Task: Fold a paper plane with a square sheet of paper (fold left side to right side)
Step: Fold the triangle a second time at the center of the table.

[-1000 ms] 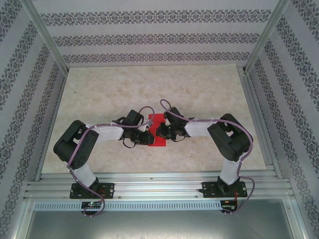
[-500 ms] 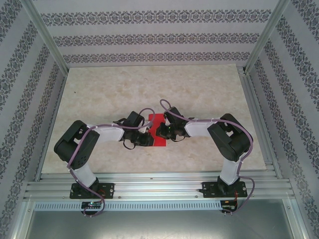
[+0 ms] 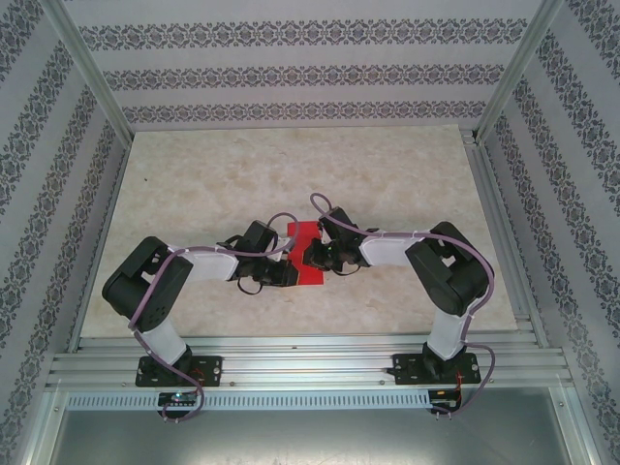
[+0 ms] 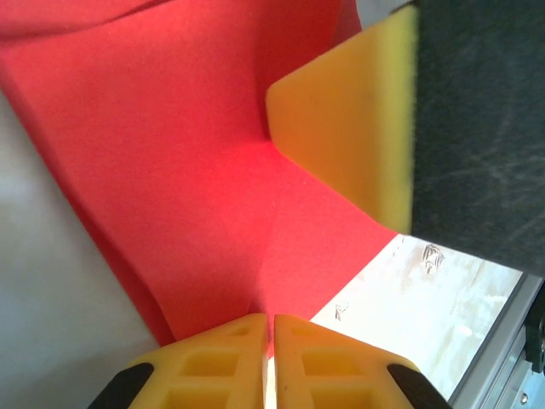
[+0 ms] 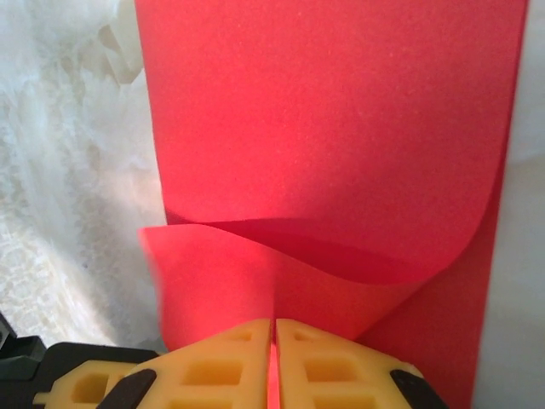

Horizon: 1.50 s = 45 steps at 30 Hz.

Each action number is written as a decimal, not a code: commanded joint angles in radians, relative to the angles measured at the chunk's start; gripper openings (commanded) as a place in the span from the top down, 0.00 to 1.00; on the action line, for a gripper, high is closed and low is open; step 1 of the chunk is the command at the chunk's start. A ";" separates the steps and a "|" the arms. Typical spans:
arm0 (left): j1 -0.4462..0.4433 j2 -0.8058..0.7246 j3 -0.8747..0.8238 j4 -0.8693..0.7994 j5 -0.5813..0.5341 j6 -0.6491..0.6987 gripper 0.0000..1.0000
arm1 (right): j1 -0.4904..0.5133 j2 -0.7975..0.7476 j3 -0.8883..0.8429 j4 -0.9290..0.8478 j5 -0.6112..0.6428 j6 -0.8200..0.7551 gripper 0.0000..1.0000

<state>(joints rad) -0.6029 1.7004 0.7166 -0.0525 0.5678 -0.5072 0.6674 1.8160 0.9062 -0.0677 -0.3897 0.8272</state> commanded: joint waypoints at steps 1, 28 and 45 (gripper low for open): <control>-0.026 0.056 -0.057 -0.073 -0.039 -0.016 0.88 | 0.016 -0.074 0.002 -0.017 0.014 -0.031 0.89; -0.035 0.090 -0.035 -0.112 -0.087 0.006 0.91 | 0.042 0.039 0.037 -0.052 0.079 -0.019 0.90; -0.035 0.096 -0.064 -0.094 -0.090 0.000 0.92 | -0.057 0.064 0.105 -0.140 0.134 -0.133 0.89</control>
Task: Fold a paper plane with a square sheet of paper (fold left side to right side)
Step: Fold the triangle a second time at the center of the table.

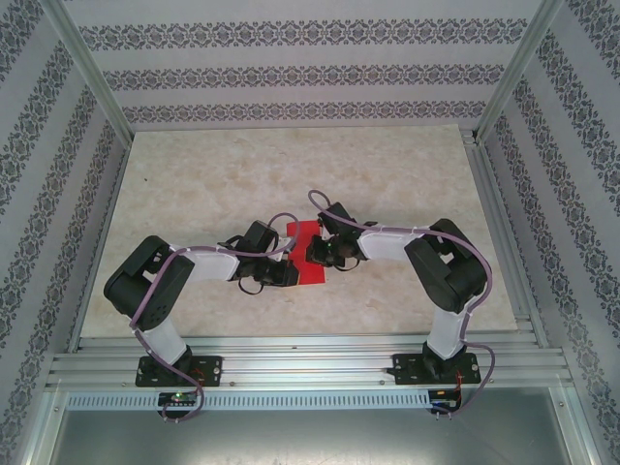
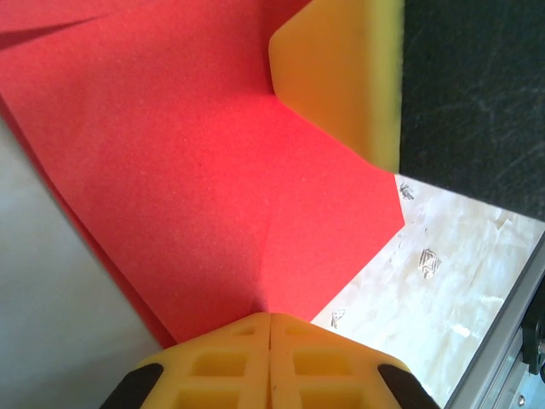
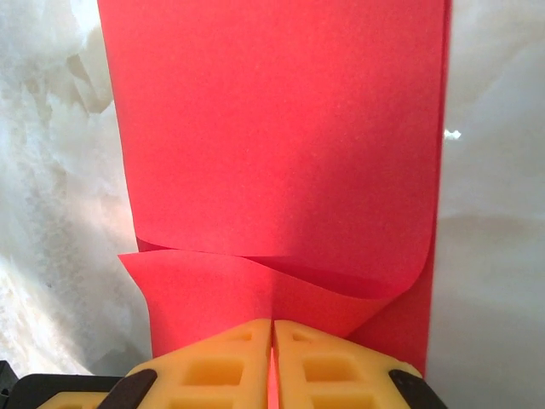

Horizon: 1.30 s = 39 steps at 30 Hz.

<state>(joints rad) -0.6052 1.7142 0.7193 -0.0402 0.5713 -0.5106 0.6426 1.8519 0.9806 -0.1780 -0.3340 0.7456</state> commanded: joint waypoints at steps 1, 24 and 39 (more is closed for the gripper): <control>-0.033 0.080 -0.067 -0.107 -0.095 0.003 0.92 | -0.039 0.031 0.035 -0.035 0.082 -0.059 0.89; -0.035 0.050 -0.070 -0.092 -0.095 -0.006 0.91 | -0.107 -0.143 0.049 -0.109 0.077 -0.117 0.88; -0.035 0.043 -0.054 -0.097 -0.099 -0.003 0.91 | 0.002 -0.027 0.008 0.024 0.018 -0.019 0.89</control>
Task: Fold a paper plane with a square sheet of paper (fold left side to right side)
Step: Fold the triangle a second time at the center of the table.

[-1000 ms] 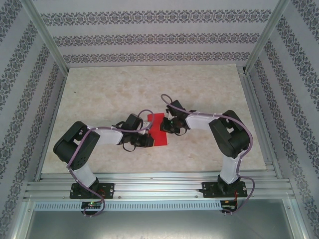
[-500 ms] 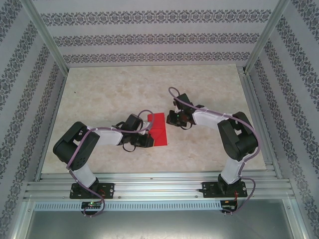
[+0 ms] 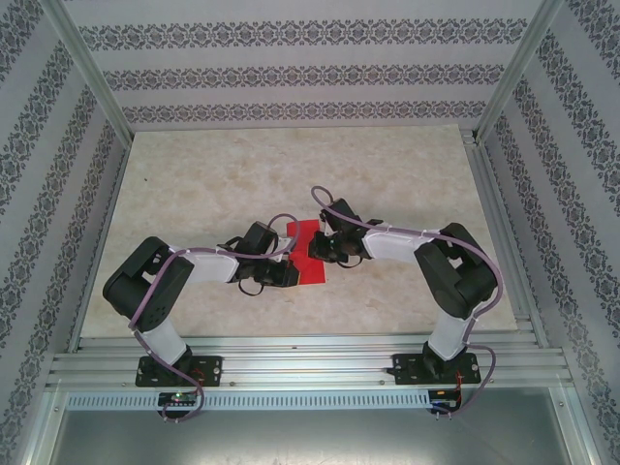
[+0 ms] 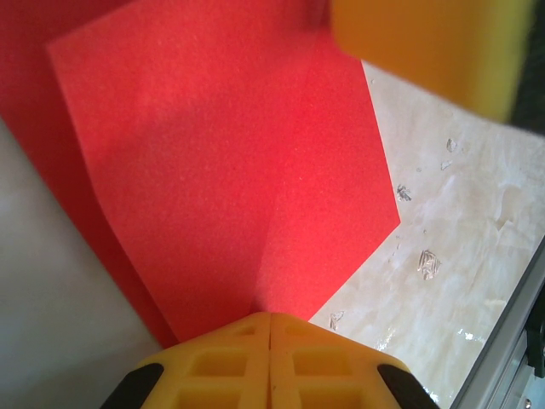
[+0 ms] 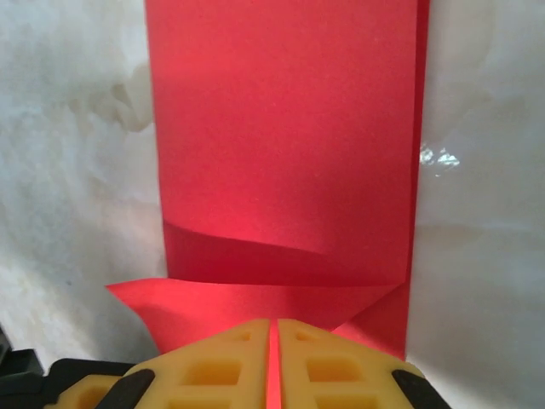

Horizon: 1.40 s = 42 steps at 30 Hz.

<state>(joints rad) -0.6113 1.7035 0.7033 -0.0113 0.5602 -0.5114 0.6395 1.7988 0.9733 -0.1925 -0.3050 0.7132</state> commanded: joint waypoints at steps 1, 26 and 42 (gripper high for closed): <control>-0.029 0.052 -0.036 -0.127 -0.088 -0.003 0.91 | 0.004 0.034 0.017 0.039 -0.012 0.012 0.89; 0.000 -0.102 0.173 -0.219 -0.007 0.027 0.88 | -0.004 0.097 0.027 -0.074 0.043 -0.036 0.89; 0.010 0.090 0.229 -0.221 -0.036 0.059 0.93 | -0.003 0.097 0.025 -0.083 0.046 -0.041 0.89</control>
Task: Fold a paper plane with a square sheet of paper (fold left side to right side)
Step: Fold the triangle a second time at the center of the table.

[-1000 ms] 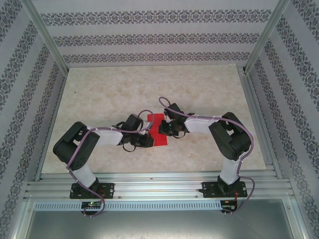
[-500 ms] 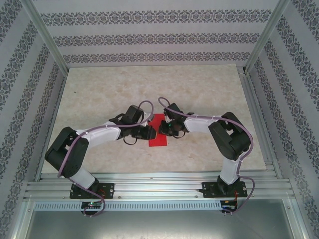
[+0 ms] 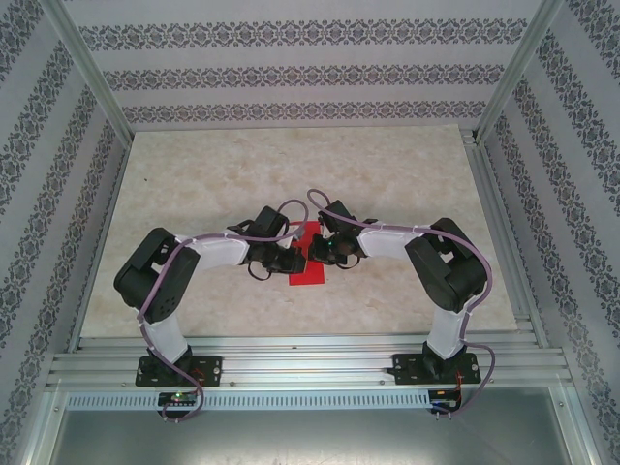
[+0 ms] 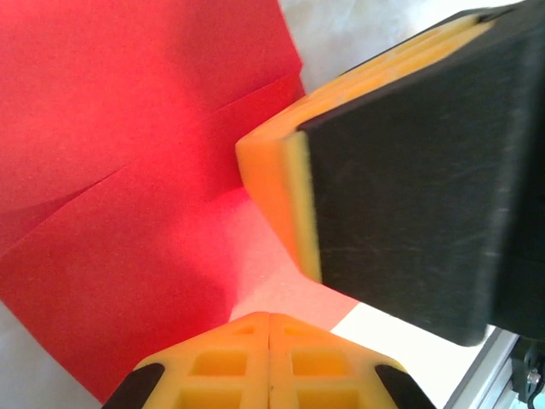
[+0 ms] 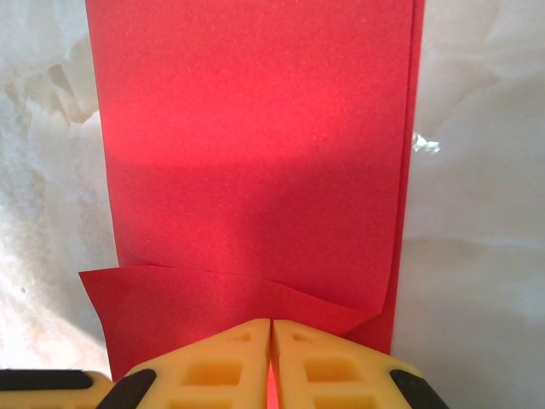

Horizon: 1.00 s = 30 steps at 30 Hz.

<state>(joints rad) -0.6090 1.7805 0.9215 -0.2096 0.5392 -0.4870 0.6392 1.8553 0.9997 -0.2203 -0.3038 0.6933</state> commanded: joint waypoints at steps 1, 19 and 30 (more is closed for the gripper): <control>0.007 0.017 0.006 -0.025 -0.021 0.038 0.93 | -0.004 0.041 -0.001 -0.058 0.046 -0.020 0.89; 0.008 -0.024 -0.094 -0.163 -0.035 0.129 0.93 | -0.007 0.061 0.027 -0.140 0.099 -0.029 0.89; 0.006 -0.076 -0.196 -0.143 -0.008 0.104 0.92 | -0.010 0.074 0.036 -0.143 0.089 -0.029 0.89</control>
<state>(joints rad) -0.6090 1.6989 0.7876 -0.2211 0.5228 -0.3935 0.6395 1.8751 1.0473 -0.2924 -0.2924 0.6815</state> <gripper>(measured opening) 0.080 0.109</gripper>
